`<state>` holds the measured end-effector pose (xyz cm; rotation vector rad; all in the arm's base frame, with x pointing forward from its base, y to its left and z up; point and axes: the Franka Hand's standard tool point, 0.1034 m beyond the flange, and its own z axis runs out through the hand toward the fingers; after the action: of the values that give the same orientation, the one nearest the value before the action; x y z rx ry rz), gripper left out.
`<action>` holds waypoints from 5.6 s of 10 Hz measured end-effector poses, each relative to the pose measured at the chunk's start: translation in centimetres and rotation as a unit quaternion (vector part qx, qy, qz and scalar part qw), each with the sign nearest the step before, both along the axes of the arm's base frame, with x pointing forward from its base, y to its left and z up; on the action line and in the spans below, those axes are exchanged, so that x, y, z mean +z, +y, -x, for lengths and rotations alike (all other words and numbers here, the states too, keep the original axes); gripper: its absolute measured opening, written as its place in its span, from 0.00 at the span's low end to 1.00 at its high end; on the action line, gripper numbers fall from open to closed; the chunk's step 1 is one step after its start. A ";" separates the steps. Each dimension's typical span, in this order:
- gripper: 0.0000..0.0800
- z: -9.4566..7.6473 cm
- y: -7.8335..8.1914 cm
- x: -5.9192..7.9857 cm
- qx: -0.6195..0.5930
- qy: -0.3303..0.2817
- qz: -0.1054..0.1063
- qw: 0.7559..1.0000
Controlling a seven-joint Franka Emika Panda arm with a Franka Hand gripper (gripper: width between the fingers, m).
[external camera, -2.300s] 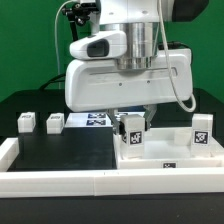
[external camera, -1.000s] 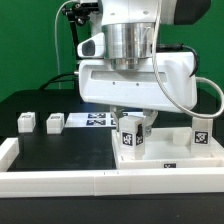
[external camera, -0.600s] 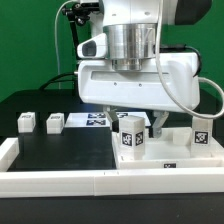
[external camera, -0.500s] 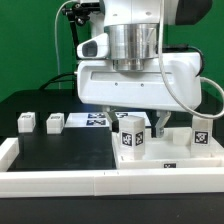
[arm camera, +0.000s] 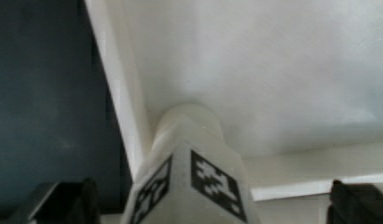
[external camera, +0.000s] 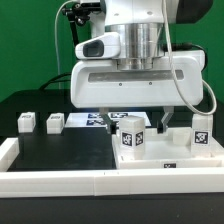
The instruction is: Assemble square table
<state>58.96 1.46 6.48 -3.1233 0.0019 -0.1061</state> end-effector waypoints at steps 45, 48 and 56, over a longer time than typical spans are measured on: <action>0.81 -0.4 0.3 0.1 -0.072 0.001 -0.011 0.997; 0.81 -0.5 0.1 0.2 0.036 0.002 -0.002 0.999; 0.57 -0.7 -0.4 0.1 0.214 -0.005 0.026 0.977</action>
Offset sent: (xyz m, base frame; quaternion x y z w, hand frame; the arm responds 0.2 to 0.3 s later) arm 0.0050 0.0047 0.0005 0.0038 -0.0209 -0.2372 0.9712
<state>59.65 1.05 6.62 -3.0874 -0.6771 -0.1162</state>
